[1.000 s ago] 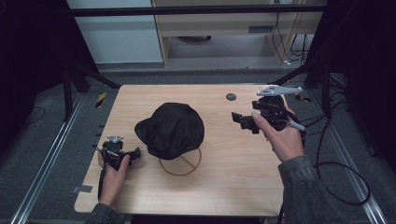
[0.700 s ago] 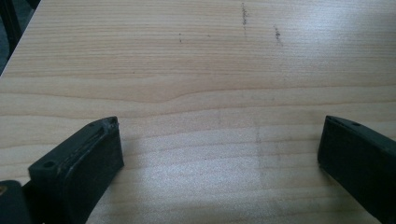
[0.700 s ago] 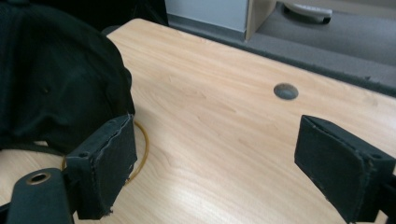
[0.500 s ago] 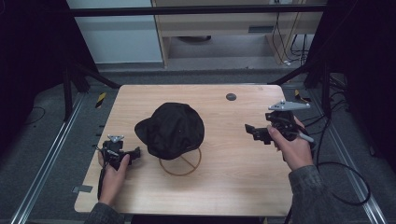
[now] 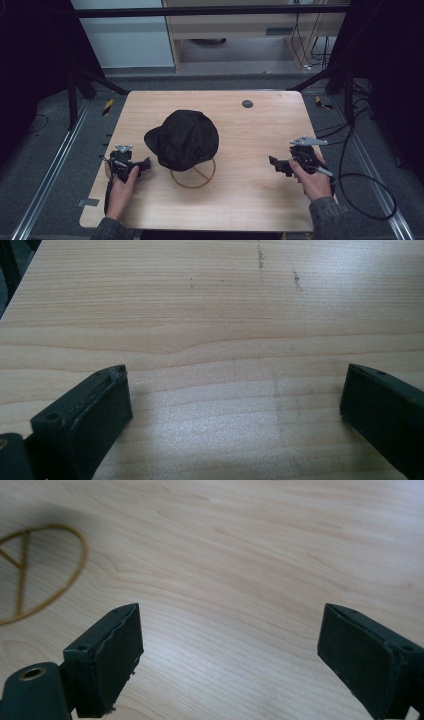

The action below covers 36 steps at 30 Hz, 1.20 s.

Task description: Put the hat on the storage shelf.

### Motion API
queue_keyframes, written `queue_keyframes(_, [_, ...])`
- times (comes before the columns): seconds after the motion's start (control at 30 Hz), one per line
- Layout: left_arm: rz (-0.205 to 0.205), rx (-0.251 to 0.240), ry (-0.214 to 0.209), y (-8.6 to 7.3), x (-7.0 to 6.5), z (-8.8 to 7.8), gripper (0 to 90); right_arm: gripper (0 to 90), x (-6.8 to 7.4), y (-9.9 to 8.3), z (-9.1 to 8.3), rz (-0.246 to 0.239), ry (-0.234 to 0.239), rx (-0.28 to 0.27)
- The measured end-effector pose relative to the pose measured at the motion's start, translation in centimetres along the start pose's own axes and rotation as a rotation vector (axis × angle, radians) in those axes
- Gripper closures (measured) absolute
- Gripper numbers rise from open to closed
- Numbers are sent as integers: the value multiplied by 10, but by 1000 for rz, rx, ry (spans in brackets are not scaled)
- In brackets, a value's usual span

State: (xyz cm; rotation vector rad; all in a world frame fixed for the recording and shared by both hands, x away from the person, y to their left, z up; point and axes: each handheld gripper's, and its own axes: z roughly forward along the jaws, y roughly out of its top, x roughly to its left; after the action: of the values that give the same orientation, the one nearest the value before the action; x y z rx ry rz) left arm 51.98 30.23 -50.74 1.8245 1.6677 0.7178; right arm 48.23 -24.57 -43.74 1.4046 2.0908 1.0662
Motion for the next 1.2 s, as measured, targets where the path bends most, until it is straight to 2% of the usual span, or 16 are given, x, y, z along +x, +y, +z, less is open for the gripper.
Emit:
queue_keyframes(0.17, [0, 0, 0, 0, 0, 0, 0, 120, -6, -7, 18, 16, -31, 11])
queue_keyframes(0.3, [0, 0, 0, 0, 0, 0, 0, 120, -5, -8, 27, 22, -28, 0])
queue_keyframes(0.37, [0, 0, 0, 0, 0, 0, 0, 120, -4, -9, 37, 35, -27, 10])
queue_keyframes(0.47, [0, 0, -1, 0, 0, 0, 0, 120, -3, -10, 45, 28, -31, 16])
queue_keyframes(0.57, [3, -1, -4, 1, 1, 1, 0, 118, 0, -11, 56, 52, -33, 14])
queue_keyframes(0.73, [5, -3, -8, 2, 2, 2, 0, 106, 4, -12, 65, 54, -40, 14])
queue_keyframes(0.8, [14, -1, -15, 3, 4, 3, 0, 103, 4, -13, 73, 50, -60, 29])
queue_keyframes(0.93, [13, -2, -13, 5, 6, 5, 0, 95, 4, -18, 81, 73, -63, 36])
queue_keyframes(1.07, [5, -2, -9, 7, 8, 7, 0, 82, 4, -23, 87, 69, -90, 36])
queue_keyframes(1.2, [6, 1, -7, 8, 9, 8, 0, 80, 6, -24, 88, 38, -109, 41])
